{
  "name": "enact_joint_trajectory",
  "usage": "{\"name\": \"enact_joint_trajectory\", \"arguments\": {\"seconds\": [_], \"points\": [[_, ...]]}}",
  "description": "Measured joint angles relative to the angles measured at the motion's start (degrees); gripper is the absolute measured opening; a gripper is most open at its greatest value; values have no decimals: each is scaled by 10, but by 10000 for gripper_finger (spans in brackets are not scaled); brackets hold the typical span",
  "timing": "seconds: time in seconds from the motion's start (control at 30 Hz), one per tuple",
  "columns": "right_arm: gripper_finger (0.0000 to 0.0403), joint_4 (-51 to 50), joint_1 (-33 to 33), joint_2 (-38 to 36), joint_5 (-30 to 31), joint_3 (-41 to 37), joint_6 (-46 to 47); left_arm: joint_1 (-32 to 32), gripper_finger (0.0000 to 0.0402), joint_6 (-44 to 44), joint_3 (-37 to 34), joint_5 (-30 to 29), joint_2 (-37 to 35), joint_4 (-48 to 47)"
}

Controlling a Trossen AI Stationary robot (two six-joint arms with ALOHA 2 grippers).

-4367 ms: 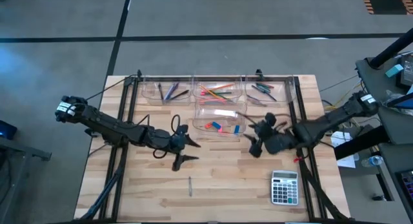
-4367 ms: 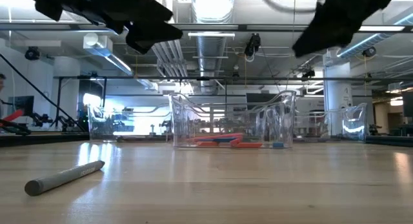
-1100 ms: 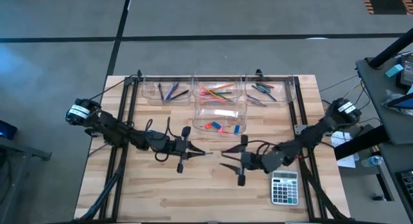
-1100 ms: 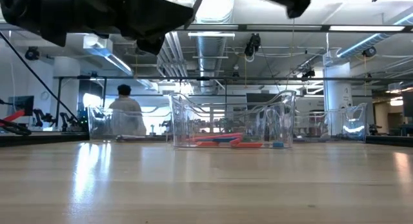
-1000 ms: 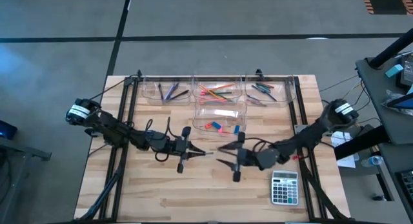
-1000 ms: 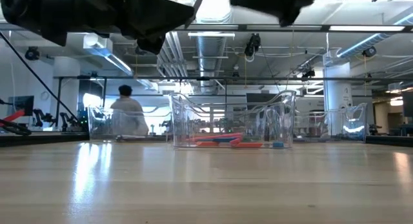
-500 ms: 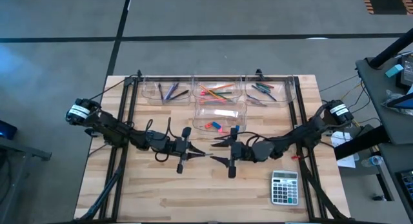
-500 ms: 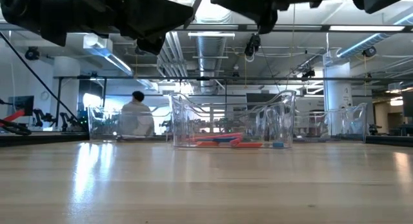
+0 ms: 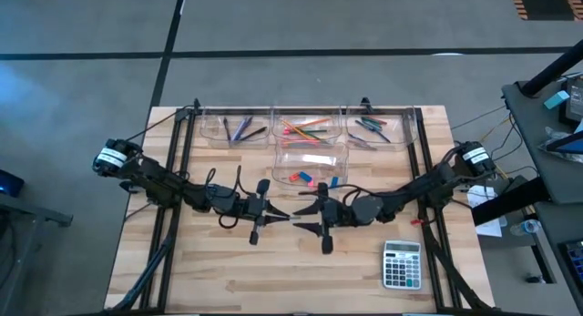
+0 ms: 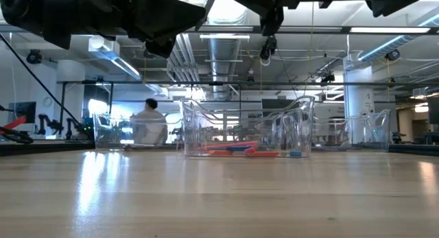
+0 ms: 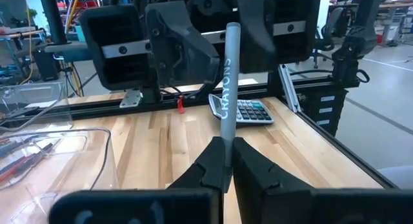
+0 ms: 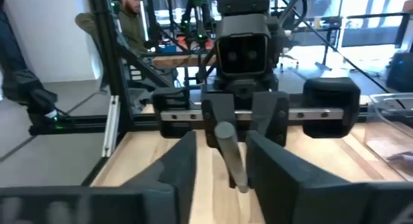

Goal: Sort crayons/erasers/pens/pencils in bins
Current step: Put the gray crayon into the top right transparent bin

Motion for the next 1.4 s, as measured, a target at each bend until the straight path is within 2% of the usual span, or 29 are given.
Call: {"name": "enact_joint_trajectory", "arguments": {"seconds": [0.23,0.37,0.53,0.63,0.77,0.9,1.07,1.23,1.4], "points": [[24,-2,-1,-1,5,0,-16,-1,3,-3,0,2,0,0],[21,-5,-2,-3,5,0,-19,0,38,-27,0,2,0,0],[20,-54,-10,-31,9,0,-20,3,115,-44,0,-11,0,0],[20,-129,-21,-70,54,0,-29,4,155,-44,0,-14,-1,0],[19,-298,-47,-149,178,0,-34,6,186,-44,0,-15,-1,0],[19,-513,-118,-227,281,0,9,8,194,-44,0,-24,-1,0],[19,-713,-260,-287,247,0,92,8,194,-44,0,-24,-1,0],[18,-787,-375,-286,205,-1,80,8,195,-45,0,-24,-2,0],[27,-788,-433,-263,196,-1,43,8,195,-45,0,-24,-2,-1]]}}
